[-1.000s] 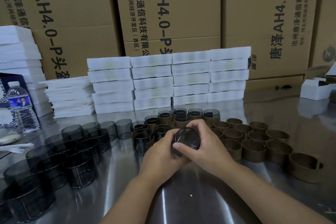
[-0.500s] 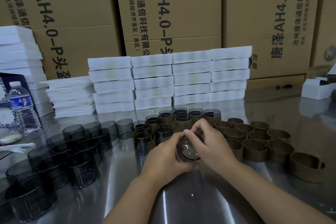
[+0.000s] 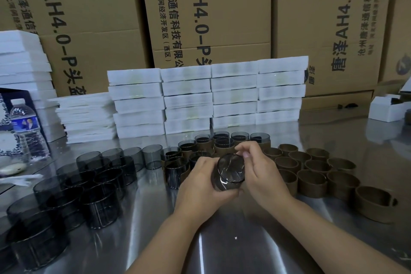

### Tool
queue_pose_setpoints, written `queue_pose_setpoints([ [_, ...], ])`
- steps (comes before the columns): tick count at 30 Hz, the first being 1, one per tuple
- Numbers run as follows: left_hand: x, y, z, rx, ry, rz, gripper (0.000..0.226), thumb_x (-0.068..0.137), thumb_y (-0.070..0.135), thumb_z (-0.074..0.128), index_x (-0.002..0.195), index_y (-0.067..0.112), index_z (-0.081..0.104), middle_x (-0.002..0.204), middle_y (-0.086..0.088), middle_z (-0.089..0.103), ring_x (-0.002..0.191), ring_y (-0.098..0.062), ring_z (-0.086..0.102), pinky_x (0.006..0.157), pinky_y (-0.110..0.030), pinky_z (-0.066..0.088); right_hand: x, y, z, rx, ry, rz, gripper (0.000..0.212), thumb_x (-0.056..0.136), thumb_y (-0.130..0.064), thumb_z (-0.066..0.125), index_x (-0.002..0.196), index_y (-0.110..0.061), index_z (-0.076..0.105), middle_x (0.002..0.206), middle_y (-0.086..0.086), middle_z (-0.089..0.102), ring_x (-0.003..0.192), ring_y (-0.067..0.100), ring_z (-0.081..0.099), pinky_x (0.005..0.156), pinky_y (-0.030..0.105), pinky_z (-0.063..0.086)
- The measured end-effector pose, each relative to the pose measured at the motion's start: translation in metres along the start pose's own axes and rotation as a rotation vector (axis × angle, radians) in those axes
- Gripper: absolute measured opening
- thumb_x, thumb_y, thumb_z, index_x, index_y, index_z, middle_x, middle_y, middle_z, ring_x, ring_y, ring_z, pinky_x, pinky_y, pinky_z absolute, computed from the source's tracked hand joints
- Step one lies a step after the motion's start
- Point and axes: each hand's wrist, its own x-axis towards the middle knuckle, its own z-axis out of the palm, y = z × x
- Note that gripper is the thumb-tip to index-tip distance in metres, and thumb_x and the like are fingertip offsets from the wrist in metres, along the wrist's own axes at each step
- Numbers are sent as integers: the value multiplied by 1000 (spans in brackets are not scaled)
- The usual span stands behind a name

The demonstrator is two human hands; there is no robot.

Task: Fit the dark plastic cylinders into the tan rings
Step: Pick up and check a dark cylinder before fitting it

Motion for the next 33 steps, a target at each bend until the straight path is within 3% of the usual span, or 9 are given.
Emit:
queue_pose_setpoints([
  [7, 3, 2, 2, -235, 43, -102, 51, 58, 52, 85, 102, 49, 58, 100, 22, 62, 93, 9, 59, 79, -9, 45, -4, -8, -1, 11, -23, 7, 9, 98, -46, 35, 105, -47, 40, 90, -18, 61, 83, -5, 62, 70, 19, 51],
  [12, 3, 3, 3, -413, 109, -223, 63, 63, 40, 89, 113, 41, 50, 93, 11, 70, 77, 3, 64, 69, -11, 48, -3, -10, -1, 35, -39, 55, 48, 89, -58, 31, 127, -32, 47, 108, -16, 61, 105, 4, 58, 92, 35, 48],
  [18, 9, 5, 4, -595, 135, -324, 50, 72, 33, 83, 113, 27, 54, 86, 2, 74, 71, -3, 67, 63, -14, 48, -2, -8, 0, -3, -127, 87, 81, 78, -74, 25, 144, -29, 40, 130, -21, 46, 129, 3, 42, 108, 31, 35],
  [20, 8, 6, 4, -611, 131, -340, 47, 73, 35, 81, 112, 27, 55, 86, 3, 75, 69, -1, 66, 61, -13, 47, -2, -9, 0, -2, -163, 93, 75, 83, -78, 27, 140, -33, 44, 132, -25, 47, 130, 3, 42, 109, 33, 35],
  [22, 8, 6, 3, -646, 114, -370, 50, 71, 44, 78, 113, 26, 58, 88, 2, 75, 71, -2, 68, 61, -14, 49, -1, -9, 1, 10, -185, 98, 51, 88, -70, 31, 120, -40, 56, 115, -28, 61, 119, 2, 51, 102, 36, 42],
  [26, 7, 7, 2, -750, 29, -436, 45, 84, 41, 70, 124, 23, 60, 102, 2, 72, 81, -10, 70, 71, -26, 55, 1, -8, 4, 113, -162, 255, 24, 97, -50, 40, 97, -57, 63, 84, -51, 55, 103, -12, 52, 90, 15, 33],
  [28, 6, 8, 3, -792, -22, -445, 42, 87, 39, 67, 126, 22, 61, 107, 1, 72, 86, -15, 70, 79, -33, 56, 1, -7, 5, 146, -163, 312, 23, 97, -49, 41, 99, -56, 62, 87, -41, 60, 98, -14, 52, 87, 11, 33],
  [30, 5, 9, 2, -842, -67, -437, 33, 89, 36, 64, 120, 25, 66, 108, 1, 73, 85, -16, 70, 76, -33, 56, 2, -5, 5, 185, -167, 354, 29, 97, -50, 42, 116, -39, 60, 99, -25, 63, 96, -5, 55, 90, 20, 39],
  [33, 4, 13, 0, -940, -147, -440, 36, 85, 41, 63, 117, 25, 69, 109, -1, 73, 82, -16, 70, 70, -30, 56, 2, -8, 4, 250, -174, 380, 35, 95, -51, 44, 117, -29, 60, 103, -15, 66, 95, -4, 58, 88, 23, 42],
])
